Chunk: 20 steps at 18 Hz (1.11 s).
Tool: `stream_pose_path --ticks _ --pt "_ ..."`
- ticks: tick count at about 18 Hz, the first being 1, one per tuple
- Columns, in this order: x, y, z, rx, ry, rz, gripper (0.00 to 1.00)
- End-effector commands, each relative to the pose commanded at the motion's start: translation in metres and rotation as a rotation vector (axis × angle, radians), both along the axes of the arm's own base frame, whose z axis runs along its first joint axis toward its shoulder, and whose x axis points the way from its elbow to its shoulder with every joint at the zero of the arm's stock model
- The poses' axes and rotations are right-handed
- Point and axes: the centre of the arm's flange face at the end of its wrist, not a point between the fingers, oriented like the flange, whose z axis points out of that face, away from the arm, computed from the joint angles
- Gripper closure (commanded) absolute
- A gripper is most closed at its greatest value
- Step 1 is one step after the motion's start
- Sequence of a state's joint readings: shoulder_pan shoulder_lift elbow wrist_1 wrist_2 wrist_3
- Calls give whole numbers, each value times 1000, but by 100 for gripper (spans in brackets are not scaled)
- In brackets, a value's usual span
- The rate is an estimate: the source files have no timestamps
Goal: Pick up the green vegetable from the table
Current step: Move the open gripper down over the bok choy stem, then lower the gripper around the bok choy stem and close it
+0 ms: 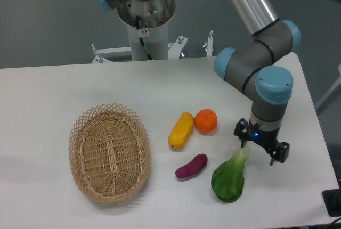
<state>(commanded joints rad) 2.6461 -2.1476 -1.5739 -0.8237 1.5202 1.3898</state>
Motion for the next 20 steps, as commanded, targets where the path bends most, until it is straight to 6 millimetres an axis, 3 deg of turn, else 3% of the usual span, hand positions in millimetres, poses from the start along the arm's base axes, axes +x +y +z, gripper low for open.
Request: stream_pose_path --ticks 13,14,16,20 --pt "12 6 -19 -2 -3 -1 0" --pt "11 7 -18 3 6 -1 1" --pt "12 8 -23 1 4 -6 19" --pt "12 8 -26 -2 1 -6 19"
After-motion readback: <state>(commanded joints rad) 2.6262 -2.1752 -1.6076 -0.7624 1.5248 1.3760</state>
